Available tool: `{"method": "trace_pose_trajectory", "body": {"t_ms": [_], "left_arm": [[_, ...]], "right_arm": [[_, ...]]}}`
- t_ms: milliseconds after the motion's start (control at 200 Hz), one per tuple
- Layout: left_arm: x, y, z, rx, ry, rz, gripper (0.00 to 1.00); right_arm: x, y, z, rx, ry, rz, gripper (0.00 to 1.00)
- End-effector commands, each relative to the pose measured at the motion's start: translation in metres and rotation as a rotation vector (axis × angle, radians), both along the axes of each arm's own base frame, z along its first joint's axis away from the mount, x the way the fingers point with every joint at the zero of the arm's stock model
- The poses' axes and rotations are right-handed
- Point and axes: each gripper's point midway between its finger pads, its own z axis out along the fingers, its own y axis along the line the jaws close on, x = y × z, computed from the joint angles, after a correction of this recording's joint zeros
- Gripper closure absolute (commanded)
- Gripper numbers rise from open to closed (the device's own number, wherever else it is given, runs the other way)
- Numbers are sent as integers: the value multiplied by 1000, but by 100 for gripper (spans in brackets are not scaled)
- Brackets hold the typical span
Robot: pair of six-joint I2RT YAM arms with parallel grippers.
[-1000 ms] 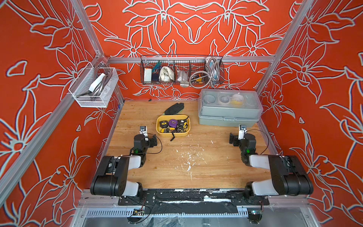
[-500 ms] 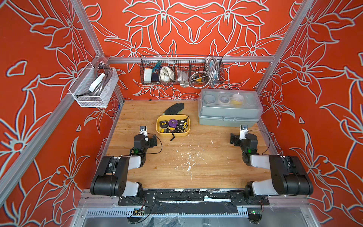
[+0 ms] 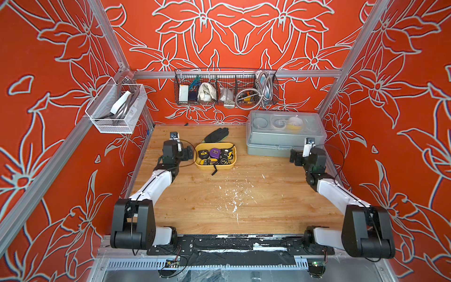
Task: Take the tape measure out of the storage box
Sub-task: Move the storage box to the center of the board.
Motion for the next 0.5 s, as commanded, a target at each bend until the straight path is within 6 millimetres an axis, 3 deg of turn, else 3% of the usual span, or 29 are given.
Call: {"method": "trace_pose_trajectory", "body": {"t_ms": [0,145,310,496], "left_arm": [[-38,-6,-34,-87,275,9,1],[-45,-29,-36,-224,394,-45,1],[-42,-52,-59,-359,559,-85,5],[-36,-69,-82,-369,665,-112,15]], "right_arm": [[-28,31,-33,99,226,84,0],[-43,75,-16,165,269,221,0],[-63,120,0,211,336,390,1],[-82,142,7,217,367,465,2]]}}
